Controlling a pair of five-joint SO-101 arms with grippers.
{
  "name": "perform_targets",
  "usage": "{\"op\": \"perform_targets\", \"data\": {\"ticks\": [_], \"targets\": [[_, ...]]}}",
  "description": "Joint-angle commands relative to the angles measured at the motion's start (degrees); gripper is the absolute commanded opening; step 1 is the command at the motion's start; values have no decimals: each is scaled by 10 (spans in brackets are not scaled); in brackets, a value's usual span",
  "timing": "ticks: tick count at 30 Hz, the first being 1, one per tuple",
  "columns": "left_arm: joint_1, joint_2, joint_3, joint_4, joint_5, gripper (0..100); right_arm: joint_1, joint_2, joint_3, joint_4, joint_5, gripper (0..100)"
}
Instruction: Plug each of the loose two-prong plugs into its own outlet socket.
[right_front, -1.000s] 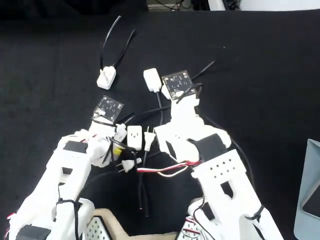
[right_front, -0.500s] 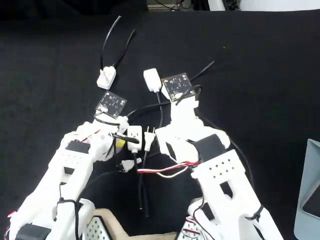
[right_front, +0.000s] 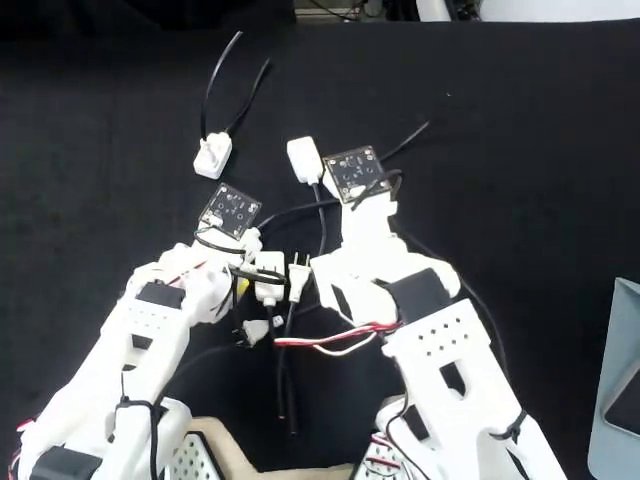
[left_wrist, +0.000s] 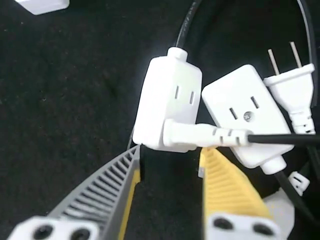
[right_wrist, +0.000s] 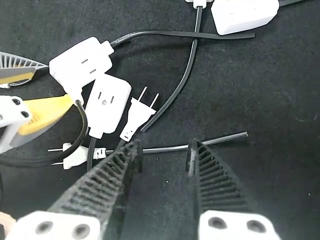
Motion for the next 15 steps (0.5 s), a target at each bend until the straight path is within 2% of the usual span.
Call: {"op": "perform_targets", "data": {"ticks": [1, 5, 10, 15], "targets": [[1, -6, -20, -1, -3, 191, 5, -14, -3, -8, -4, 149], [-10, -6, -57, 40, 2, 191, 5, -14, -3, -8, -4, 149], [-59, -6, -133, 91, 3, 191, 5, -14, -3, -8, -4, 149], [-97, -1, -174, 103, 1, 191, 5, -14, -3, -8, -4, 149]]}}
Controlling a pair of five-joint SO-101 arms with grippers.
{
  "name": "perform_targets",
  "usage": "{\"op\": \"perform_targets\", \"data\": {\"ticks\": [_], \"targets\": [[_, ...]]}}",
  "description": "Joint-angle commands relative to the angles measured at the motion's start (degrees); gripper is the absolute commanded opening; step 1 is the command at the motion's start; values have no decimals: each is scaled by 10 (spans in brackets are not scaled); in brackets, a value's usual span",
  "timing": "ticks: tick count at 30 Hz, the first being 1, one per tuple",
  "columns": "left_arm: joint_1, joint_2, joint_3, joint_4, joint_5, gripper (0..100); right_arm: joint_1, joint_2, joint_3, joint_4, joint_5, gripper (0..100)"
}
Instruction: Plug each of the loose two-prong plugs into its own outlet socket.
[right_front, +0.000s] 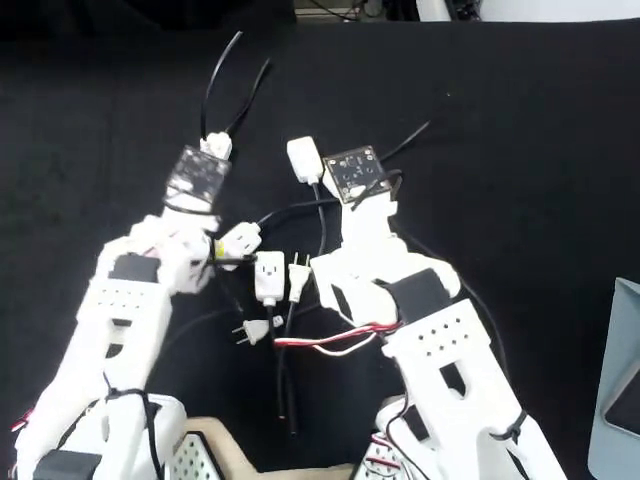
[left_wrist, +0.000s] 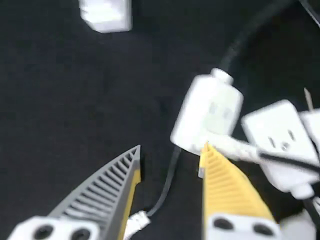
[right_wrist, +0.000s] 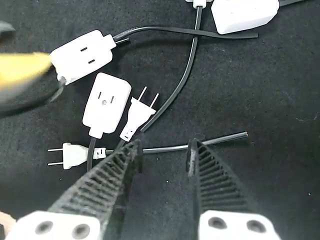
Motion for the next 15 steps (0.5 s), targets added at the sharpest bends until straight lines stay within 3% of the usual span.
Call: {"op": "perform_targets", "data": {"ticks": [1, 5, 10, 15], "targets": [[-21, -2, -46, 6, -1, 195, 5, -14, -3, -8, -4, 149], [-18, -1, -41, 7, -2, 201, 5, -14, -3, -8, -4, 149], [-35, -7, -50, 17, 4, 322, 5, -14, -2, -9, -4, 149], [-49, -7, -125, 76, 14, 313, 5, -13, -2, -9, -4, 149]]}}
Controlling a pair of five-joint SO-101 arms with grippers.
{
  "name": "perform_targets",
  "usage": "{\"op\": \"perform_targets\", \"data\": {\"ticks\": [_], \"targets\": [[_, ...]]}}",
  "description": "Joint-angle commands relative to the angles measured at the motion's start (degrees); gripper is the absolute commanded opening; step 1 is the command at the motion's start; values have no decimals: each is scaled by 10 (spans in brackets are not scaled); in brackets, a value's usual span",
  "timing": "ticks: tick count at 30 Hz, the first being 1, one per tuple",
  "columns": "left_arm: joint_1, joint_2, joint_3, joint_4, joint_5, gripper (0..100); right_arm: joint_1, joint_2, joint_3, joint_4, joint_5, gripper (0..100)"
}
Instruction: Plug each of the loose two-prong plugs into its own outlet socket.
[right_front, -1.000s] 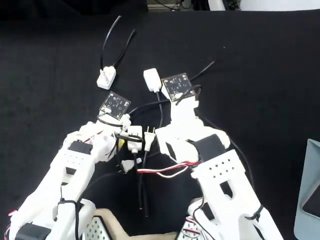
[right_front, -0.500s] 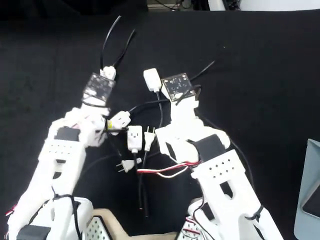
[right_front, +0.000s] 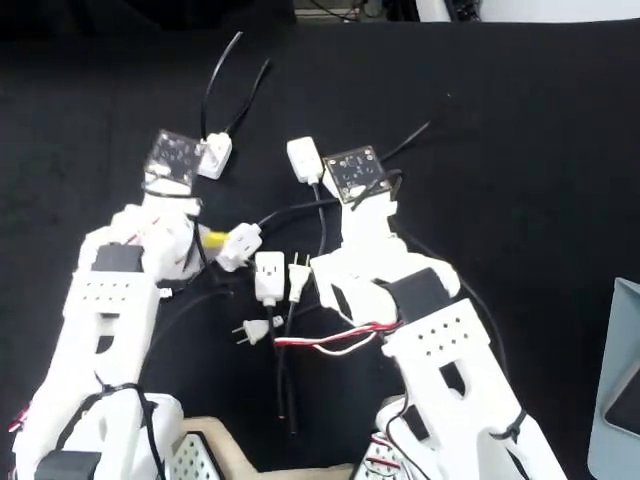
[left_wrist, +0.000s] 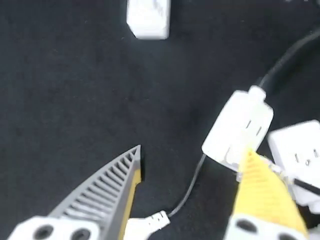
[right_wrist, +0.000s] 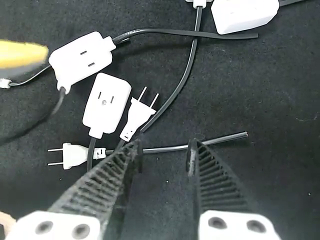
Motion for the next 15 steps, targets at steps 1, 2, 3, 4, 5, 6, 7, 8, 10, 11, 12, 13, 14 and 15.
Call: {"op": "perform_targets", "data": {"ticks": [1, 2, 3, 4, 5, 6, 7, 8, 10, 11, 12, 13, 14, 15], "targets": [[-10, -8, -79, 40, 7, 312, 5, -13, -2, -9, -4, 149], [-8, -4, -90, 45, 7, 312, 5, -13, -2, -9, -4, 149], [-3, -2, -95, 45, 7, 312, 5, -13, -2, -9, -4, 149], [7, 0, -94, 40, 7, 312, 5, -14, -2, -9, -4, 149], [17, 4, -87, 30, 5, 312, 5, -14, -2, -9, -4, 149], [27, 13, -81, 14, 6, 312, 5, -14, -2, -9, -4, 149], [34, 25, -78, -3, 6, 312, 5, -14, -2, -9, -4, 149], [38, 41, -77, -17, 6, 310, 5, -14, -2, -9, -4, 149], [43, 83, -84, -37, 7, 310, 5, -14, -2, -8, -4, 149], [48, 107, -90, -44, 7, 310, 5, -14, -2, -7, -4, 149], [53, 132, -97, -47, 7, 310, 5, -14, -2, -7, -4, 149], [58, 157, -105, -47, 7, 310, 5, -14, -2, -7, -4, 149], [65, 181, -113, -46, 5, 310, 5, -14, -2, -7, -4, 149], [70, 200, -120, -46, 5, 310, 5, -14, -2, -8, -4, 149]]}}
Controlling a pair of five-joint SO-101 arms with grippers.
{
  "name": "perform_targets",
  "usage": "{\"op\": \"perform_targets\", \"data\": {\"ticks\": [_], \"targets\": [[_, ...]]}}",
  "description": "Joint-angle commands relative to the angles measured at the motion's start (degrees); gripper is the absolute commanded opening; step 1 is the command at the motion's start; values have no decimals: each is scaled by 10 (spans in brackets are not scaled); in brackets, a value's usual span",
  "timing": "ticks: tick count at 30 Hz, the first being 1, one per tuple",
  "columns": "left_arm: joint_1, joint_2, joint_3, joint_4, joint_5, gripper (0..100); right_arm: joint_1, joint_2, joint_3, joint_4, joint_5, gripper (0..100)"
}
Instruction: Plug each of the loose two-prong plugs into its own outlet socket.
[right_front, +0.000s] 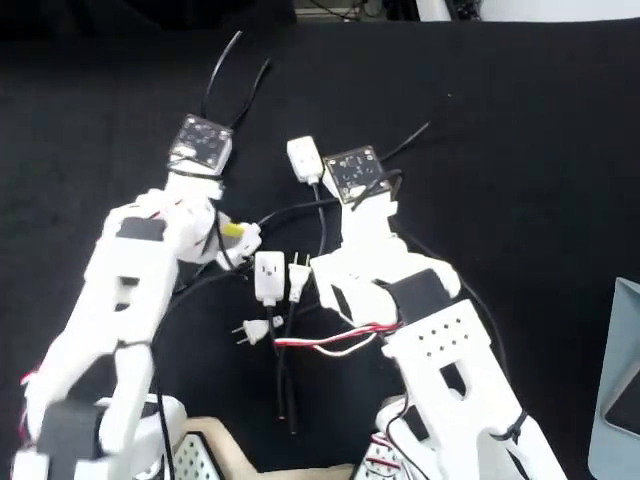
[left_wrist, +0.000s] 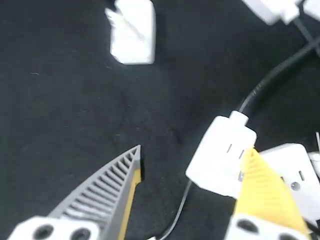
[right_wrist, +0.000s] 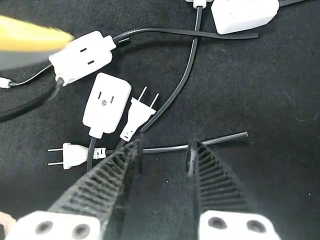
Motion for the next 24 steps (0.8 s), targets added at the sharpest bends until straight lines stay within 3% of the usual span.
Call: {"op": "perform_targets", "data": {"ticks": [1, 11, 17, 24], "targets": [[22, 64, -51, -12, 2, 310, 5, -14, -2, -8, -4, 149], [30, 182, -95, -16, 1, 309, 5, -12, -2, -9, -4, 149], [58, 173, -94, -13, 0, 179, 5, -13, -2, -10, -4, 149], [76, 168, -88, 10, 0, 170, 7, -14, -2, -8, -4, 149]]}}
